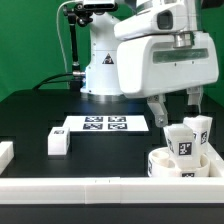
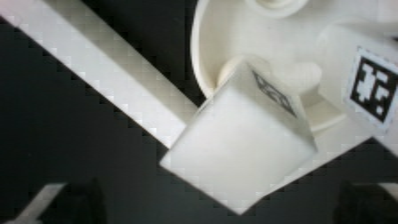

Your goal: Assemble stool

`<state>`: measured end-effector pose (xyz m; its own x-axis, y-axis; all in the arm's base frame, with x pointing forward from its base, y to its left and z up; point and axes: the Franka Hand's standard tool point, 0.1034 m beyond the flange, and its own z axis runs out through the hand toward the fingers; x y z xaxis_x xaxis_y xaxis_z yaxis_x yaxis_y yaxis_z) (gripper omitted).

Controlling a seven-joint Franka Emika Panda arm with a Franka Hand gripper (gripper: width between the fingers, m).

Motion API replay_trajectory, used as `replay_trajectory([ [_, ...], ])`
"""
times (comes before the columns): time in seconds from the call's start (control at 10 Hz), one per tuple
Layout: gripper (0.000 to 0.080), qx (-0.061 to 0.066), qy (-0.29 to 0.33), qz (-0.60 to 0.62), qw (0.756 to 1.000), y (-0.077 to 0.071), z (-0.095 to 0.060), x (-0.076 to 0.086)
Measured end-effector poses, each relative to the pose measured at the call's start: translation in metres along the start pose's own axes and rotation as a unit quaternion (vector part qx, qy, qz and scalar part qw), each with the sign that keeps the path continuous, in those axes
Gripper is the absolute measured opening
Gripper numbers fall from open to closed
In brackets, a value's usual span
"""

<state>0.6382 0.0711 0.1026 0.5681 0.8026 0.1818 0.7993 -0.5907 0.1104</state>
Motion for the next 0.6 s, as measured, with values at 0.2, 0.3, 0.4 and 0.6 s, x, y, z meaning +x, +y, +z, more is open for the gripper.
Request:
replay_trajectory([
  [0.2, 0.0649, -0.006, -0.012, -0.091, 0.996, -0.0028, 0.0009, 0.0024],
  [0.3, 0.0649, -0.008, -0.017, -0.13, 0.991, -0.0043, 0.0021, 0.0029],
  [0.4, 0.0649, -0.008, -0.022, -0.159, 0.987, -0.0064, 0.0042, 0.0034],
  [0.6, 0.0649, -0.008, -0.035, -0.246, 0.969, -0.0081, 0.0098, 0.0011],
])
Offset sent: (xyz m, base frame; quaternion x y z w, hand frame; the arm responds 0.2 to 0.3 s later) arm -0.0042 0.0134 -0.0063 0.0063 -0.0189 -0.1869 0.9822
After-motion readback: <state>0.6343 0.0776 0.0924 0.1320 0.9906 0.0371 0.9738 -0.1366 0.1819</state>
